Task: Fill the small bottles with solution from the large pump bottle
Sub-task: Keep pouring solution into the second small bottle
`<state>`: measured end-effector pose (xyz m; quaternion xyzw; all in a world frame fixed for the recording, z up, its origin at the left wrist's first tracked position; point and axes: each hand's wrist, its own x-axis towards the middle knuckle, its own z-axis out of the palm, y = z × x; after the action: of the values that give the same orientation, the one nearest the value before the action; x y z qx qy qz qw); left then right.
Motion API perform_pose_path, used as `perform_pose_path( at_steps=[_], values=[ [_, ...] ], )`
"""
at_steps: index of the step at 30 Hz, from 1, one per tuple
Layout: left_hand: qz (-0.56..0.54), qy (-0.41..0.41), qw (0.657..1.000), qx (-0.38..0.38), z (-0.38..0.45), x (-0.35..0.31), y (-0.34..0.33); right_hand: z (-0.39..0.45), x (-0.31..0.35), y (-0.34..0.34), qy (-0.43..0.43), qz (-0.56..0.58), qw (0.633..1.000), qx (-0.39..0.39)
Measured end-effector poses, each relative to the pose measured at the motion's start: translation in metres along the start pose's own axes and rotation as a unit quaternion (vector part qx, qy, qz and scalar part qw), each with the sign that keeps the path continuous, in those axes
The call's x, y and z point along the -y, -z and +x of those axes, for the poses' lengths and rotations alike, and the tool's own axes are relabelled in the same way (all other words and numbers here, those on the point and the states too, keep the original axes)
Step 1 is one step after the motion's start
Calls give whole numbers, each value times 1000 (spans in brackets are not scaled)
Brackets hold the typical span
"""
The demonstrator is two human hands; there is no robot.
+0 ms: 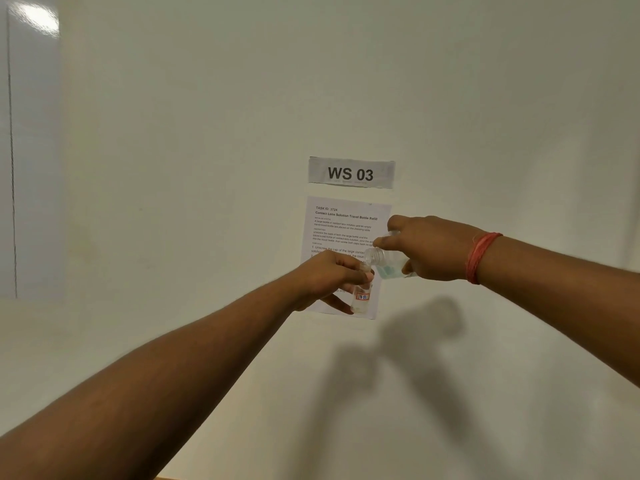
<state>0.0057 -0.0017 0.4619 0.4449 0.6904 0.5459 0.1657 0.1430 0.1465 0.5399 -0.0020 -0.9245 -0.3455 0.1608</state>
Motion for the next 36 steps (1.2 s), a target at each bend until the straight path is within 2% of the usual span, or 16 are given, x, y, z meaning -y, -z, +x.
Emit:
perform_pose_path(
  at_steps=[36],
  values=[
    [1,3,1000,-4,8,15,6,14,6,-2,23,-29,999,21]
  ],
)
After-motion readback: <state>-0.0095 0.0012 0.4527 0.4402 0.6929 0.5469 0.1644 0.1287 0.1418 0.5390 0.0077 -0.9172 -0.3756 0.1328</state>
